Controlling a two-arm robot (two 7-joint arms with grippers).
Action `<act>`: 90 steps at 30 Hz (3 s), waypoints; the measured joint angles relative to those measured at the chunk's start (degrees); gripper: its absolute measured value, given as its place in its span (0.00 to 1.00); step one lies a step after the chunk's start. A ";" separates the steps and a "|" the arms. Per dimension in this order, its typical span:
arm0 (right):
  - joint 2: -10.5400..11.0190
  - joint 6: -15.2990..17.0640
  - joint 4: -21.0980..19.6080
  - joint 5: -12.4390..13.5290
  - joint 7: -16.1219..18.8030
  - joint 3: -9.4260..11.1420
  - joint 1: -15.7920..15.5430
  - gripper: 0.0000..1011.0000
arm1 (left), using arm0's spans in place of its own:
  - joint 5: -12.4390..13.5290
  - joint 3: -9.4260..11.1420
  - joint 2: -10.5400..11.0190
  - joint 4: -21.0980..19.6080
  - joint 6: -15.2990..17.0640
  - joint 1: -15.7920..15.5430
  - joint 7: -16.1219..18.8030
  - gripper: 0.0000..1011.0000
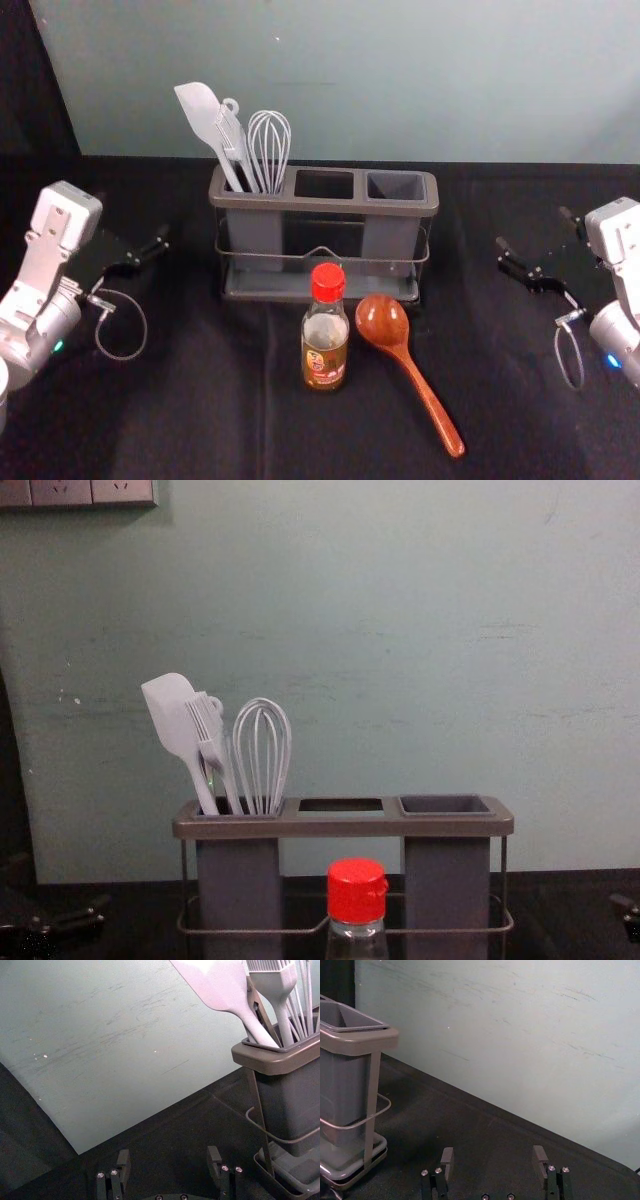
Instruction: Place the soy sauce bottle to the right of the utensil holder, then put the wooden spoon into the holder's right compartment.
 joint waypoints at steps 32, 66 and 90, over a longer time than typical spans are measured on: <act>0.00 0.00 0.00 0.00 0.00 0.00 0.00 0.99 | 0.00 0.00 0.00 0.00 0.00 0.00 0.00 0.99; 1.40 -2.45 -5.36 1.34 1.22 3.36 -4.00 0.99 | 0.00 0.00 0.00 0.00 0.00 0.00 0.00 0.99; 8.75 -6.80 -22.45 16.71 16.47 12.73 -20.02 0.99 | 0.00 0.00 0.00 0.00 0.00 0.00 0.00 0.99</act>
